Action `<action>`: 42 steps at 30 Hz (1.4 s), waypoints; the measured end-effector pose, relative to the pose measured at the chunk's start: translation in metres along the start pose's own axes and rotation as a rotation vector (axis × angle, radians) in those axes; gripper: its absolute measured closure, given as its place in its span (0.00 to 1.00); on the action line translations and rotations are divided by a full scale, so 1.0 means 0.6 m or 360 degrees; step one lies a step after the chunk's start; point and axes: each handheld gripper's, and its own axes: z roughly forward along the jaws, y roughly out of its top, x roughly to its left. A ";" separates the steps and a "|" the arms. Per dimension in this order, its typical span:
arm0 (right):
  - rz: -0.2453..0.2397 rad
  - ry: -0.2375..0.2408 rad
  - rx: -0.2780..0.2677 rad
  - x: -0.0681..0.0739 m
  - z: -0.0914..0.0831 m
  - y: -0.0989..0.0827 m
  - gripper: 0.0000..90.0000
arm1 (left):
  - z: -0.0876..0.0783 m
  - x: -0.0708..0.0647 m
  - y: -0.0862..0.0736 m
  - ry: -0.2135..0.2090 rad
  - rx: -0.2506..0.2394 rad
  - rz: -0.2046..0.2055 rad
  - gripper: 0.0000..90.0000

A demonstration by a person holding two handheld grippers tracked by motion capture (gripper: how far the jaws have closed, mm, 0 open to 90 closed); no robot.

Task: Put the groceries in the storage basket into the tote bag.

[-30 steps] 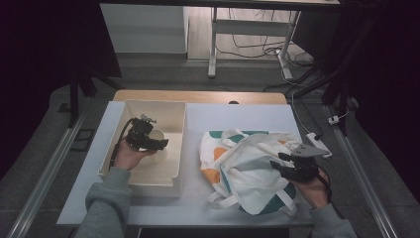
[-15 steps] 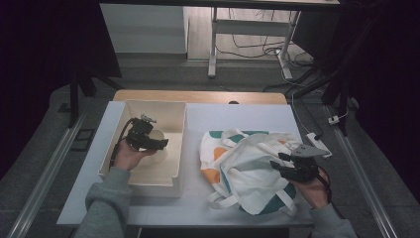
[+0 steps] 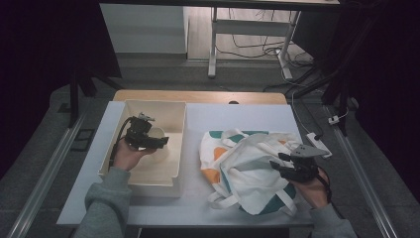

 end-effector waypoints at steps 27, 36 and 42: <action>-0.0008 -0.0001 0.0005 0.000 0.001 -0.001 0.56 | -0.082 -0.009 0.013 -0.0173 -0.0380 -0.0070 0.22; -0.0009 0.0002 0.0010 0.000 0.002 -0.001 0.56 | -0.111 -0.012 0.014 -0.0231 -0.0509 -0.0093 0.22; -0.0009 0.0003 0.0015 0.001 0.004 -0.002 0.56 | -0.128 -0.016 0.015 -0.0275 -0.0600 -0.0097 0.22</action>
